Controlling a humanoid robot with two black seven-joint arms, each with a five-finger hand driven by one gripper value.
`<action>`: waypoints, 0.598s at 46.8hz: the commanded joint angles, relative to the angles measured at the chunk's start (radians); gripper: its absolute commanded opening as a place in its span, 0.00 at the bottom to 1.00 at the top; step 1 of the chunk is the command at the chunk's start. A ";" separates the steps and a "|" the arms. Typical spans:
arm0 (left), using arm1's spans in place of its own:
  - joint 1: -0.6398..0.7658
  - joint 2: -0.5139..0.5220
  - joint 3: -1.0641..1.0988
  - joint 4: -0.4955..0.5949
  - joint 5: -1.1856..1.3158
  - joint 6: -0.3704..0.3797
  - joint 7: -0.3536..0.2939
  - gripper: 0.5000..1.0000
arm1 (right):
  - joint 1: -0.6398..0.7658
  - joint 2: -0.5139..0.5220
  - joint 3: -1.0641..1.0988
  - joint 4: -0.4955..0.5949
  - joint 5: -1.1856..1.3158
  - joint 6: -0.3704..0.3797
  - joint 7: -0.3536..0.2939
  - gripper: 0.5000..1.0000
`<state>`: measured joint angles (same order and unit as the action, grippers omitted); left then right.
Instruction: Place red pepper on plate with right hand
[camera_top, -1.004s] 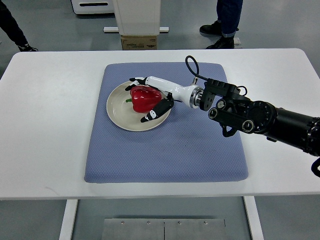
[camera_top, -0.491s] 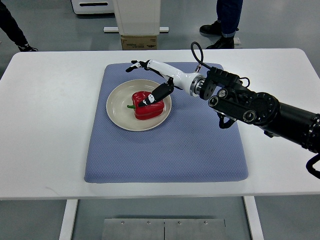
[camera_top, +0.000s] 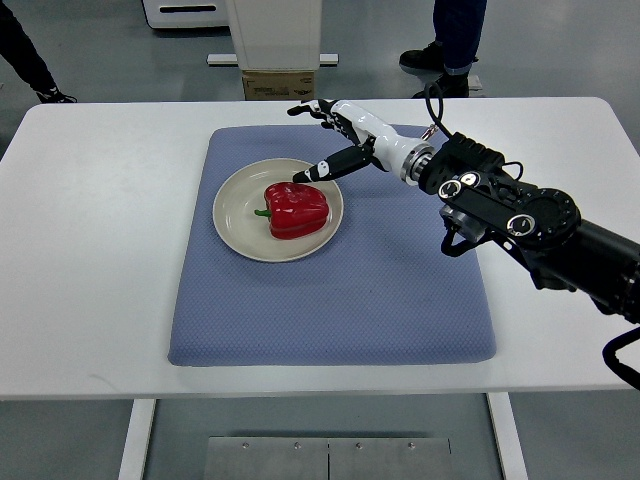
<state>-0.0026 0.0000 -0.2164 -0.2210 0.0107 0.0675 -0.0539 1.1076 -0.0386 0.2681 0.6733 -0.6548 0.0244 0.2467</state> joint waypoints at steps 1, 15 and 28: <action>0.000 0.000 0.000 0.000 0.000 0.000 0.000 1.00 | -0.021 -0.013 0.052 0.000 0.000 0.000 -0.020 1.00; 0.000 0.000 -0.001 0.000 0.000 0.000 0.000 1.00 | -0.089 -0.086 0.192 -0.001 0.000 0.000 -0.047 1.00; 0.000 0.000 0.000 0.000 0.000 0.000 0.000 1.00 | -0.164 -0.095 0.330 -0.012 0.122 -0.001 -0.058 1.00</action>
<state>-0.0030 0.0000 -0.2164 -0.2212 0.0107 0.0675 -0.0538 0.9601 -0.1347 0.5619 0.6614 -0.5737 0.0244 0.1913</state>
